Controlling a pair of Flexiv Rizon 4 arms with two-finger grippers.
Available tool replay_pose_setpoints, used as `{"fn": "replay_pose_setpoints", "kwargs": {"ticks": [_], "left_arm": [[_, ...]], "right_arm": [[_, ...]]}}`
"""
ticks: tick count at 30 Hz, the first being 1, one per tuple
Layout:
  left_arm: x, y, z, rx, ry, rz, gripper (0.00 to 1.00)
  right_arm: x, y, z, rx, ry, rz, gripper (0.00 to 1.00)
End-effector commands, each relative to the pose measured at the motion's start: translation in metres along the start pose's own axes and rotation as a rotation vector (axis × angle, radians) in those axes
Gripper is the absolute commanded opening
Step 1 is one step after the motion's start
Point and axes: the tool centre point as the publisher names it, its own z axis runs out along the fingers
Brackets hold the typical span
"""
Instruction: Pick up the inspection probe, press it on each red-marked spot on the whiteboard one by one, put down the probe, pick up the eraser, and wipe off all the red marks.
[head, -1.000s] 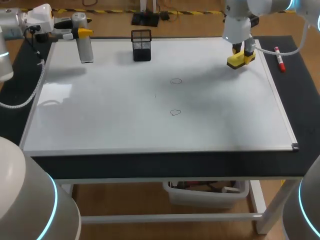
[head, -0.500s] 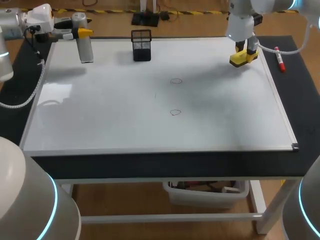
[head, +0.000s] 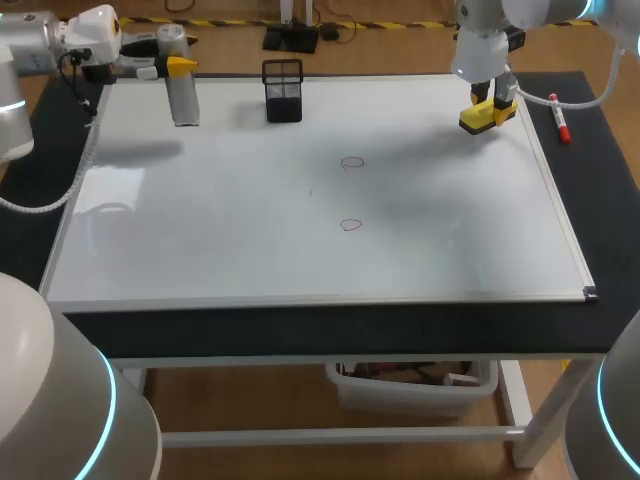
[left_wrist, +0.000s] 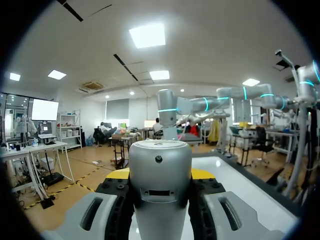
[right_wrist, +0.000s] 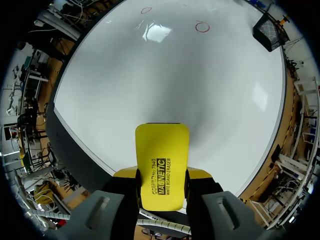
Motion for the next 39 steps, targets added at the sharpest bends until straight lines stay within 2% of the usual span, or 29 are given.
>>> {"fn": "replay_pose_setpoints", "kwargs": {"ticks": [1, 6, 16, 29, 39], "left_arm": [[0.012, -0.004, 0.02, 0.003, 0.025, -0.002, 0.0], [0.029, -0.009, 0.047, 0.019, 0.106, -0.006, 0.0], [0.051, -0.012, 0.101, 0.045, 0.252, -0.016, 0.0], [0.075, -0.003, 0.177, 0.068, 0.409, -0.042, 0.0], [0.081, 0.007, 0.229, 0.064, 0.485, -0.055, 0.0]], "right_arm": [[0.0, -0.001, -0.002, 0.003, 0.003, -0.001, 0.0], [0.0, -0.001, -0.002, 0.003, 0.003, -0.001, 0.0], [0.0, -0.001, -0.002, 0.003, 0.003, -0.001, 0.0], [0.0, -0.001, -0.002, 0.003, 0.003, -0.001, 0.0], [0.0, -0.001, -0.002, 0.003, 0.003, -0.001, 0.0]]}}
